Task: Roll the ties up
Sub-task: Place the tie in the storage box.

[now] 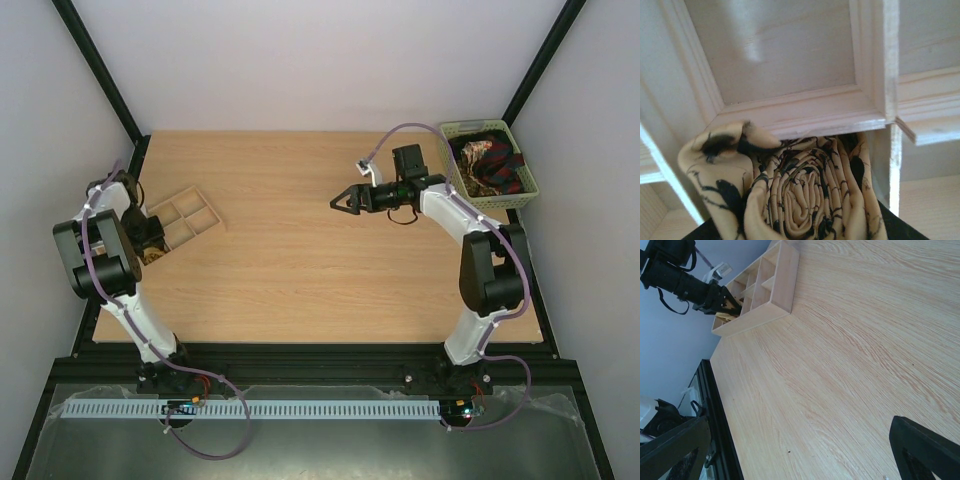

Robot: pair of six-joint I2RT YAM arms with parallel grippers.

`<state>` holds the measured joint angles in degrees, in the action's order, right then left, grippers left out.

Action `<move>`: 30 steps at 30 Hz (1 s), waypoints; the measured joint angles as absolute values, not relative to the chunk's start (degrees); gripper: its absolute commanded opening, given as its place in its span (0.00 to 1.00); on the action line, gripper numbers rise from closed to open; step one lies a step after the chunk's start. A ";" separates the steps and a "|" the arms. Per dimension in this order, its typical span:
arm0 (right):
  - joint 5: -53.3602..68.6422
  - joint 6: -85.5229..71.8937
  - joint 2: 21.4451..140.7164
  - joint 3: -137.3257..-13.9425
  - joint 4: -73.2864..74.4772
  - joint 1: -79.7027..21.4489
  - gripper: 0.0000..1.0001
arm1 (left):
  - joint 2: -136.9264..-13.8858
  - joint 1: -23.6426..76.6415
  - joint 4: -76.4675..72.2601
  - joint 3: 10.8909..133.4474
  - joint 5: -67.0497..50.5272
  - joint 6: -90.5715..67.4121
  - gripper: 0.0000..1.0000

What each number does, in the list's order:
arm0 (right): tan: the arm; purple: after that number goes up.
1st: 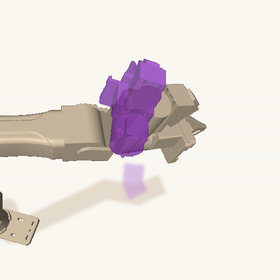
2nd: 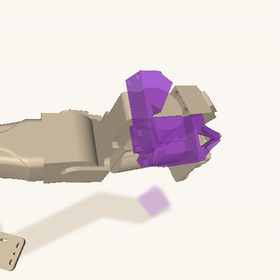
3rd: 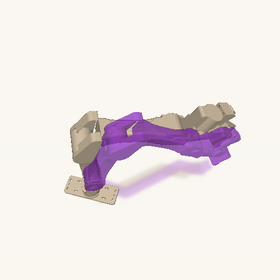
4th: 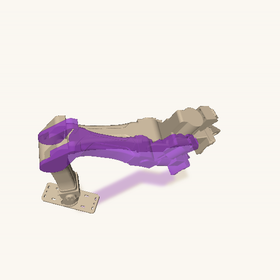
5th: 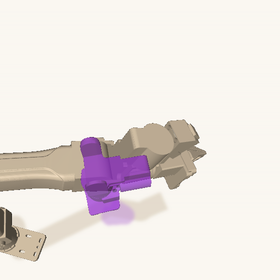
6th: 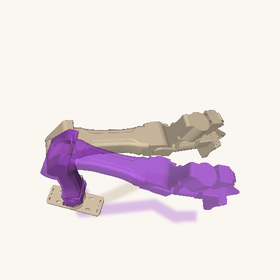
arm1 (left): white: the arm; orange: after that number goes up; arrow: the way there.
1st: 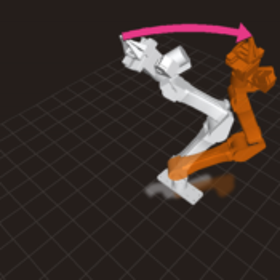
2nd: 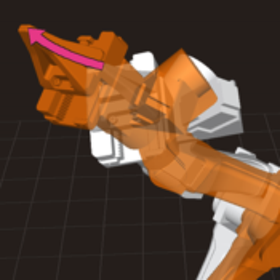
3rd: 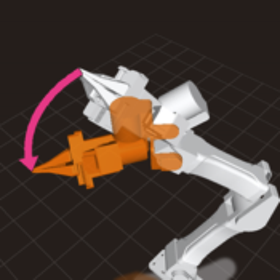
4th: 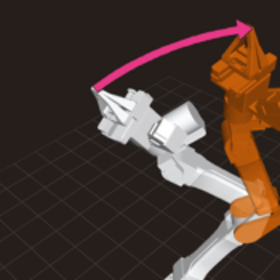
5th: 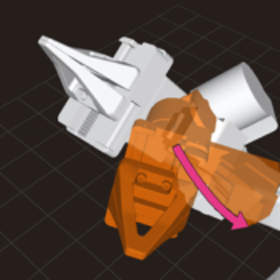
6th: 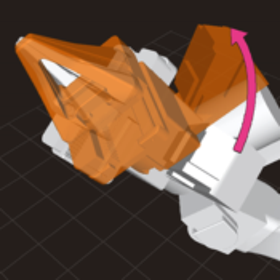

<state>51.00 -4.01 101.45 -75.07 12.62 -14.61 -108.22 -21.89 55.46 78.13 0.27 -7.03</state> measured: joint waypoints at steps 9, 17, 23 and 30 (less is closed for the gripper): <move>51.03 -3.84 102.15 -75.53 13.47 -14.57 0.99 | -110.32 -21.89 54.83 78.54 0.54 -7.75 0.30; 51.00 -3.86 102.45 -76.40 13.82 -14.57 0.99 | -111.87 -21.76 55.66 80.73 0.64 -8.10 0.44; 51.20 -4.29 102.91 -76.40 13.78 -14.57 0.99 | -111.81 -21.37 55.66 80.73 0.71 -8.27 0.50; 51.55 -4.97 103.74 -76.40 13.67 -14.52 0.99 | -111.09 -21.17 55.68 80.73 1.15 -8.25 0.56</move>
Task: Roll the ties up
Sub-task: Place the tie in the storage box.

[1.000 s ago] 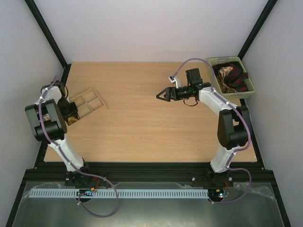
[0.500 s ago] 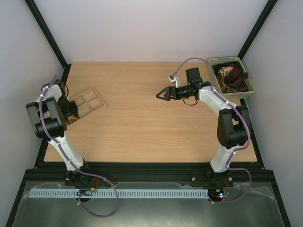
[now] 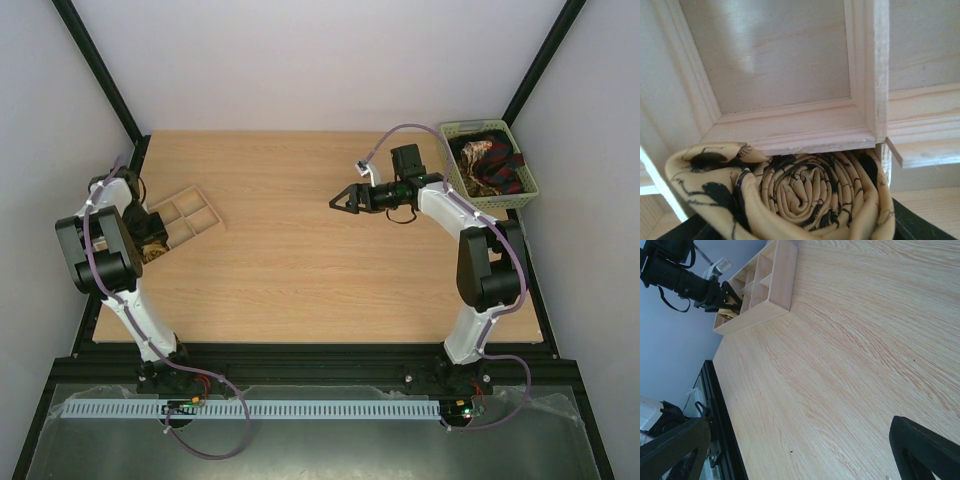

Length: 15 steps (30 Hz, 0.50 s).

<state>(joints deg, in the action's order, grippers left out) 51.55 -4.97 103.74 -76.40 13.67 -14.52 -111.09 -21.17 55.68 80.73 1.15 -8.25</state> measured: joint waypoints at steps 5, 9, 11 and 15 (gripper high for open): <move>51.99 -5.37 103.96 -76.40 13.39 -14.50 0.99 | -110.00 -21.15 55.75 80.73 1.63 -8.25 0.63; 52.18 -5.41 103.96 -76.40 13.34 -14.50 0.99 | -109.34 -21.15 55.77 80.73 2.07 -8.19 0.69; 52.23 -5.43 103.96 -76.40 13.32 -14.50 0.99 | -109.27 -21.15 55.75 80.73 2.13 -8.21 0.70; 52.25 -5.48 103.96 -76.40 13.26 -14.50 0.99 | -109.01 -21.06 55.75 80.73 2.17 -8.19 0.70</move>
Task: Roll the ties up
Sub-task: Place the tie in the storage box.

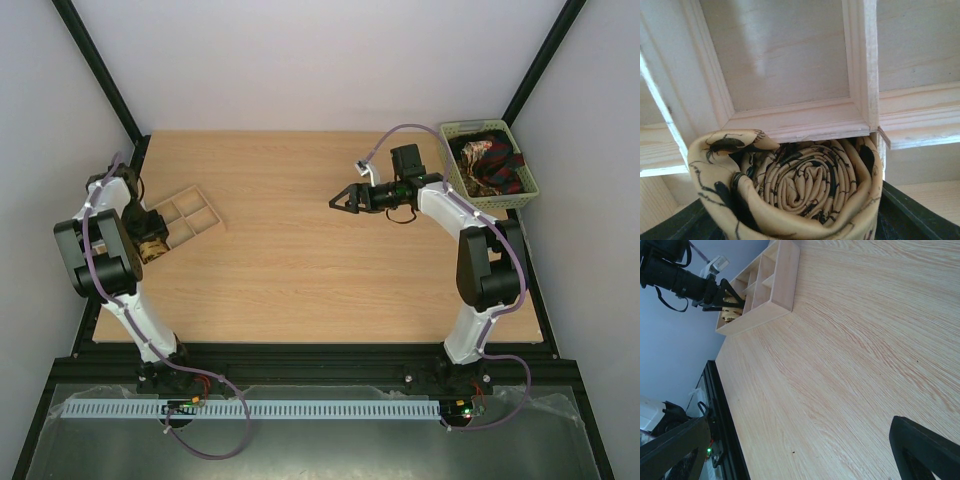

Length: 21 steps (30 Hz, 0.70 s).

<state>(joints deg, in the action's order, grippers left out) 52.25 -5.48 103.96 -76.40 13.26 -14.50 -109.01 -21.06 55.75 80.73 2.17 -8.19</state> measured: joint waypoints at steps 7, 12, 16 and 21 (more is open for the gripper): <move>52.29 -5.58 103.96 -76.40 13.10 -14.48 0.99 | -108.05 -21.06 55.81 80.75 2.22 -8.08 0.73; 52.42 -5.65 103.96 -76.40 12.73 -14.46 0.99 | -106.83 -21.06 55.96 80.75 2.61 -8.01 0.73; 52.53 -5.85 103.98 -76.40 12.23 -14.46 0.99 | -106.41 -21.06 56.03 80.75 2.68 -7.92 0.68; 52.69 -6.07 103.98 -76.40 12.08 -14.46 0.99 | -106.04 -21.06 56.01 80.75 1.43 -7.46 0.60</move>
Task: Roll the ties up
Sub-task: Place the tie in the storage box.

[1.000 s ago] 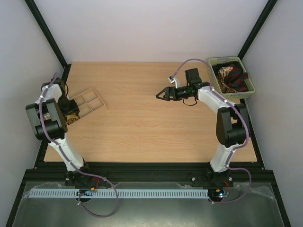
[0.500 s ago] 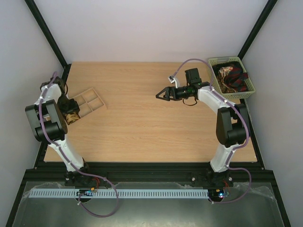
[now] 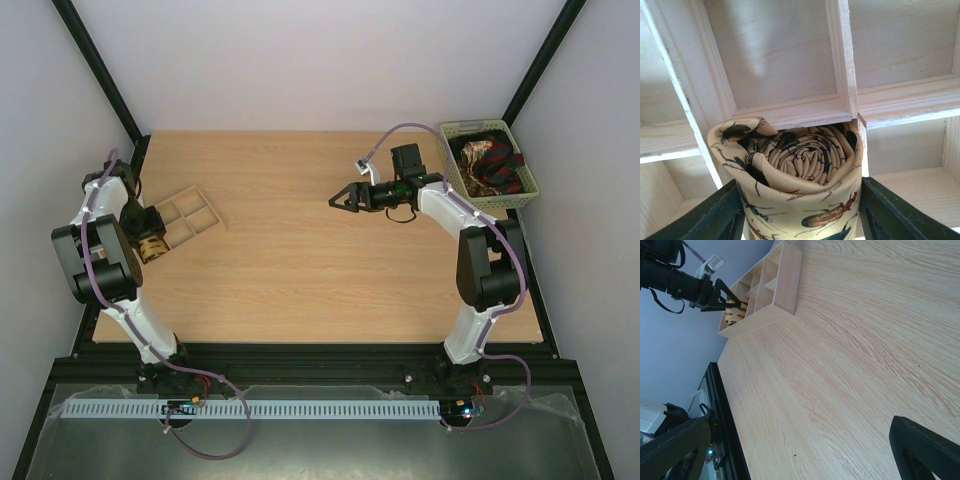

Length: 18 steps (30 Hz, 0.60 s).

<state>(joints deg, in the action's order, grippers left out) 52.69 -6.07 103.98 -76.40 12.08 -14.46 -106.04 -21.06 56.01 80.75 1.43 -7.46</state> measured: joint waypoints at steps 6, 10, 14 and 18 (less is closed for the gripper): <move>52.75 -6.24 103.98 -76.40 12.08 -14.46 0.99 | -106.17 -21.06 55.88 81.01 -0.08 -6.63 0.58; 52.73 -6.20 103.98 -76.40 12.10 -14.41 0.99 | -107.07 -21.41 55.18 81.06 -0.30 -6.66 0.58; 52.66 -5.93 103.98 -76.40 12.12 -14.31 0.99 | -108.42 -22.48 54.50 81.03 -0.64 -6.66 0.60; 52.66 -5.85 103.98 -76.40 12.10 -14.24 0.99 | -108.42 -23.40 53.71 79.85 -1.04 -6.74 0.64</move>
<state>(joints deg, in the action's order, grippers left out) 52.66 -5.85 103.98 -76.40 12.10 -14.24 -108.42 -23.40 53.71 79.85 -1.04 -6.74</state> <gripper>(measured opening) 0.986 0.618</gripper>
